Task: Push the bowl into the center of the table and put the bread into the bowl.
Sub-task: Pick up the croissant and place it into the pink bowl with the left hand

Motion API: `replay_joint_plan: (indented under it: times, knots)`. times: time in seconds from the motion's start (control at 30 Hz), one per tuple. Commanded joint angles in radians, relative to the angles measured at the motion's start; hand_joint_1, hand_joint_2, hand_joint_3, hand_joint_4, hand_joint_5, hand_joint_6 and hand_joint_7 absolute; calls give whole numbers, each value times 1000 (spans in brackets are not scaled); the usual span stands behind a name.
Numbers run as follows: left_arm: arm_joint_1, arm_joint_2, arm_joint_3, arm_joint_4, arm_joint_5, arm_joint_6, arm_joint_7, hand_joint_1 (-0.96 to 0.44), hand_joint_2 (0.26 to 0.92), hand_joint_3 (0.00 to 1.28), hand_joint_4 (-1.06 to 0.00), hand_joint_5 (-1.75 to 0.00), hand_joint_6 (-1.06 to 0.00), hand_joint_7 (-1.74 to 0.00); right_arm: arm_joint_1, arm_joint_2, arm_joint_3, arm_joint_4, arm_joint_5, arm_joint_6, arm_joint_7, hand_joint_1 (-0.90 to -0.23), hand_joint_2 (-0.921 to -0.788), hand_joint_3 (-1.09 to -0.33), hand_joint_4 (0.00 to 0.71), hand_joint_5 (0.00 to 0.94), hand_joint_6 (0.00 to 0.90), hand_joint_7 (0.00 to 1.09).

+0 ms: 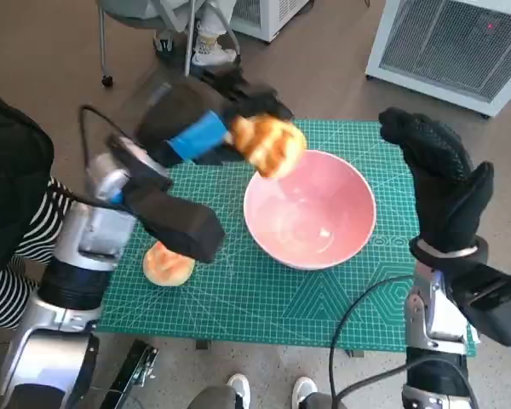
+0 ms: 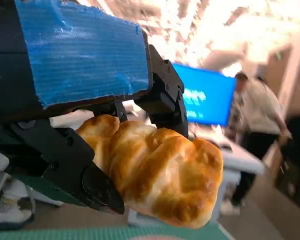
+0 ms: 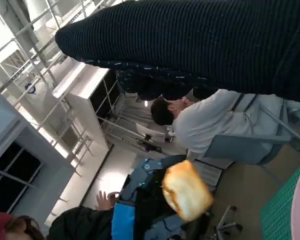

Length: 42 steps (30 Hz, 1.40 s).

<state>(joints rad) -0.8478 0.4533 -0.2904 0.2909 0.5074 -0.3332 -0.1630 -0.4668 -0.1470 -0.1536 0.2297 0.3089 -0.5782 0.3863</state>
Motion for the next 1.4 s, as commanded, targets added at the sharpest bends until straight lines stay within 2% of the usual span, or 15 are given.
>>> replay_joint_plan:
  times: [0.03,0.1,0.17,0.27,0.5,0.53,0.57,0.6,0.63,0.7,0.73,0.83,0.93,1.13,1.4]
  knots:
    - [-28,-54,-49,75,8,-10,-39,369,921,61,-693,-1204,-638,-681,28,-3,-2,-10,-10,17,-10,-700,-921,-724,210,0,119,399]
    - [-39,-78,-66,103,10,-6,-56,369,921,59,-695,-1204,-639,-686,31,-3,-2,-15,-10,17,-11,-700,-921,-724,210,0,119,400]
    - [-52,-102,-85,137,18,-3,-68,151,921,69,-724,-1200,-592,-947,35,-3,-2,-20,-10,19,-12,-700,-921,-724,210,0,118,402]
    - [-69,-125,-109,189,39,-7,-68,50,921,98,-706,-1170,-538,-1165,37,-3,-2,-21,-9,20,-13,-700,-921,-724,210,0,117,404]
    - [-108,-181,-145,349,54,-55,-54,4,921,162,-612,-1186,-480,-1360,40,-4,-3,-17,-8,16,-12,-702,-921,-723,205,0,116,408]
    - [-115,-189,-149,376,52,-61,-55,-67,921,168,-580,-1096,-491,-1363,41,-4,-3,-17,-9,15,-12,-702,-921,-723,204,0,116,408]
    - [-123,-199,-159,411,60,-63,-54,-171,921,174,-566,-901,-511,-1364,42,-4,-3,-17,-9,15,-12,-702,-921,-722,202,0,116,409]
    - [-129,-204,-166,434,66,-66,-52,-150,881,142,-534,-684,-441,-1101,43,-3,-2,-18,-10,14,-13,-702,-921,-722,200,0,116,409]
    - [-135,-207,-175,458,76,-68,-49,-141,871,123,-536,-582,-432,-975,44,-3,-2,-19,-10,14,-14,-702,-921,-722,200,0,116,409]
    - [-146,-210,-190,497,94,-74,-39,-146,851,59,-520,-267,-408,-595,46,-3,-1,-20,-12,13,-15,-702,-921,-722,198,0,115,410]
    - [-150,-210,-196,512,103,-78,-33,-174,841,40,-463,-170,-373,-465,47,-3,-1,-21,-13,13,-15,-701,-921,-725,198,0,114,411]
    - [-160,-206,-208,554,115,-96,-37,-249,828,16,-329,-56,-306,-248,49,-5,-2,-26,-15,14,-18,-701,-921,-729,197,0,111,411]
    - [-167,-200,-208,578,111,-110,-55,-331,824,8,-205,-18,-233,-142,53,-5,-2,-33,-17,15,-21,-696,-921,-734,196,0,109,412]
    - [-163,-176,-175,598,55,-140,-133,-417,823,4,-48,-1,-144,-57,57,-4,-1,-40,-23,14,-30,-686,-921,-748,195,0,107,416]
    - [-116,-88,-88,494,-109,-180,-337,-468,813,0,-2,1,-102,-25,59,-2,2,-40,-29,13,-38,-683,-921,-758,195,0,104,421]
